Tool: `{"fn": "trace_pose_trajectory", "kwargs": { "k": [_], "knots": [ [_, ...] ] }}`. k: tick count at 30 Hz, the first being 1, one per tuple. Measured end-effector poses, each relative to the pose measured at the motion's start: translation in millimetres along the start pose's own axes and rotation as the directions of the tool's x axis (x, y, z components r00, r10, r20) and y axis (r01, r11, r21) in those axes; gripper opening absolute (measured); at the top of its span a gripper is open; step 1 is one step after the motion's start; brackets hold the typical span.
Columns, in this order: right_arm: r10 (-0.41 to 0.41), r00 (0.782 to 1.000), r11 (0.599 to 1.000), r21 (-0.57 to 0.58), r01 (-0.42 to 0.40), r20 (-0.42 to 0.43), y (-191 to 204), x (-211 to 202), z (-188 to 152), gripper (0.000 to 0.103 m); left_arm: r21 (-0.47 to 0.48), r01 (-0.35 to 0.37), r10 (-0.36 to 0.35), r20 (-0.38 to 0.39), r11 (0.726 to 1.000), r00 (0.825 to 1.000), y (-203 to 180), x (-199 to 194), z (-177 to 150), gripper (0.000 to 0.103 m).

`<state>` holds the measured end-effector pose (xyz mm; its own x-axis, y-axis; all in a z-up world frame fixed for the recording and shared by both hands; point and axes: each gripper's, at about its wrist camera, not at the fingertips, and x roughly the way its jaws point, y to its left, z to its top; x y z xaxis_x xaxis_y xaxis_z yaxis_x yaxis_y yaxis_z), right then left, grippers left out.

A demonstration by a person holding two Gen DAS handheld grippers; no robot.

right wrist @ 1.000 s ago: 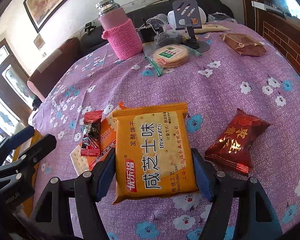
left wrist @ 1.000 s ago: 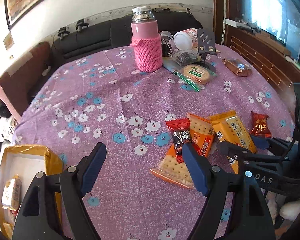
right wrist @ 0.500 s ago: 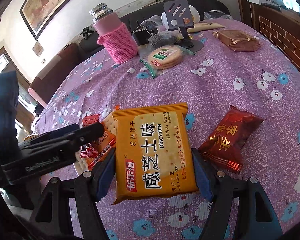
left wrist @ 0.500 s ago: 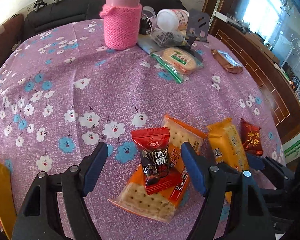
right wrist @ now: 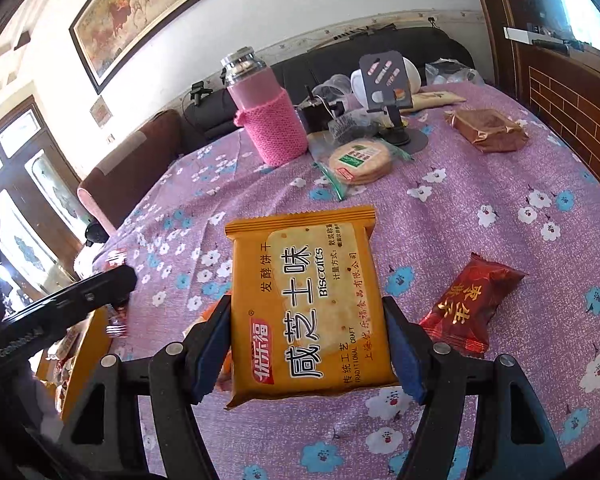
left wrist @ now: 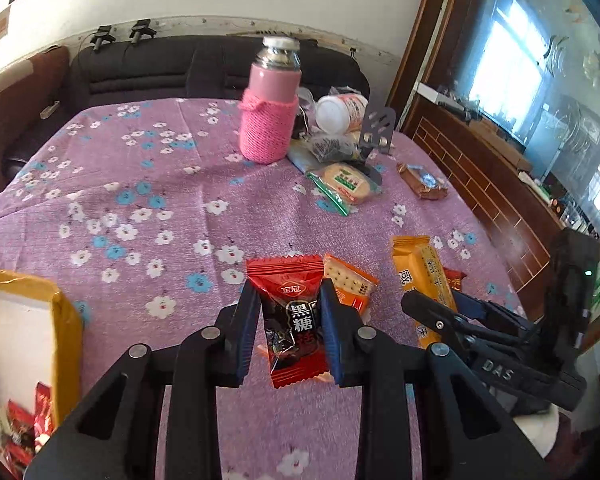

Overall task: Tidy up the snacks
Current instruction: 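Carry both items over the box and open both tools to release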

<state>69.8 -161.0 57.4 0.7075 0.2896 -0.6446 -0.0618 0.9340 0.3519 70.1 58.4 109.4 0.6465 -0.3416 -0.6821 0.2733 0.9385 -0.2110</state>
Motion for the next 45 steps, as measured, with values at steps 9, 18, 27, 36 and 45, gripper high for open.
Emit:
{"fn": "trace_pose_trajectory", "kwargs": {
  "k": [9,18,27,36,45],
  "knots": [
    [0.115,0.985,0.99,-0.1,-0.102,0.132,56.7,-49.8,-0.9,0.072,-0.114,-0.139,0.164,0.254,0.984,0.953,72.0,-205.5,-24.3,0.027],
    [0.361,0.915,0.928,-0.16,-0.336,0.177,158.6,-144.6,51.8,0.072,-0.199,-0.365,0.415,0.396,0.909,0.819,135.4,-329.6,-8.3,0.027],
    [0.35,0.932,0.901,-0.307,-0.307,0.092,308.3,-128.9,108.4,0.072,-0.207,-0.486,0.528,0.36,0.849,0.769,182.0,-299.9,34.0,0.027],
    [0.239,0.939,0.898,-0.312,-0.311,-0.248,342.6,45.4,-9.8,0.072,-0.274,-0.292,0.325,0.083,0.916,0.942,247.7,-131.0,-16.0,0.027],
    [0.142,0.939,0.892,-0.371,-0.258,-0.313,348.8,114.0,-55.2,0.071,-0.408,-0.215,0.218,-0.038,0.887,0.975,286.7,-62.6,-39.0,0.027]
  ]
}}
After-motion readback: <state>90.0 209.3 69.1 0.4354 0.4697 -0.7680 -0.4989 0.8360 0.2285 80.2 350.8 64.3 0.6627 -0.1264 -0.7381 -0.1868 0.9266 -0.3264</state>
